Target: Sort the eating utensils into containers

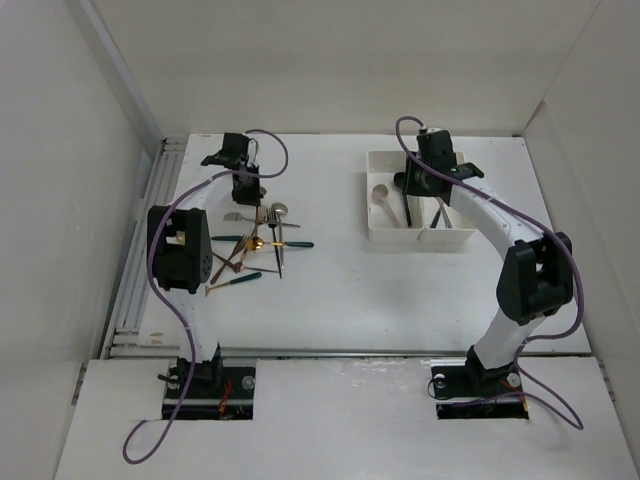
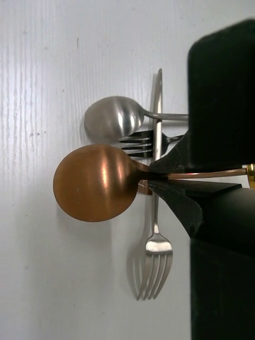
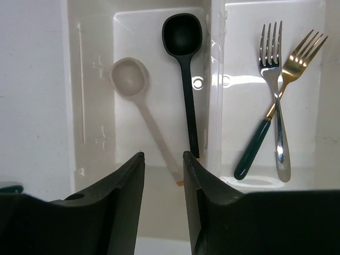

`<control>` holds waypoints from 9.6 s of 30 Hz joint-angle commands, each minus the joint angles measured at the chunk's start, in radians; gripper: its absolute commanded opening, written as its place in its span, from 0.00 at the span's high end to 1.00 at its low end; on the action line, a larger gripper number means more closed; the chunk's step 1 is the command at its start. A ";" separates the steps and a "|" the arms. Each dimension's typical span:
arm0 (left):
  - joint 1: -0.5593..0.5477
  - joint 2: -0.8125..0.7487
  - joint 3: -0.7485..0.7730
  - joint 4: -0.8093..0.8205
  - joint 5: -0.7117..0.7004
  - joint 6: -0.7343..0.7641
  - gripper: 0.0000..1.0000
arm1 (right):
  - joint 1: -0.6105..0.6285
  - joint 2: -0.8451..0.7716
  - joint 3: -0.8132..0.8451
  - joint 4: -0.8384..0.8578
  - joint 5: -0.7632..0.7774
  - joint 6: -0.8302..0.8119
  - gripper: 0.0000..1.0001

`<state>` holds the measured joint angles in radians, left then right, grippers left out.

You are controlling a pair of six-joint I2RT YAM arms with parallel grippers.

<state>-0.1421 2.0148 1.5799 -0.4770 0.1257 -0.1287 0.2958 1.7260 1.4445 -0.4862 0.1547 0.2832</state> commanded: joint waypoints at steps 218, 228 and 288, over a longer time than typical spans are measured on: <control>0.248 -0.665 -0.267 0.094 -0.055 0.092 0.22 | 0.338 -0.184 -0.138 0.567 -0.028 -0.048 1.00; -0.077 -0.326 -0.129 0.034 -0.060 0.080 0.35 | 0.138 0.039 -0.079 0.497 0.137 0.097 1.00; -0.154 -0.146 0.138 -0.002 0.224 -0.075 1.00 | 0.226 -0.264 -0.165 0.360 0.097 -0.063 0.29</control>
<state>-0.3115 2.0289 1.6226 -0.5095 0.2443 -0.1627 0.4873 1.5391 1.2602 -0.2115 0.3695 0.2440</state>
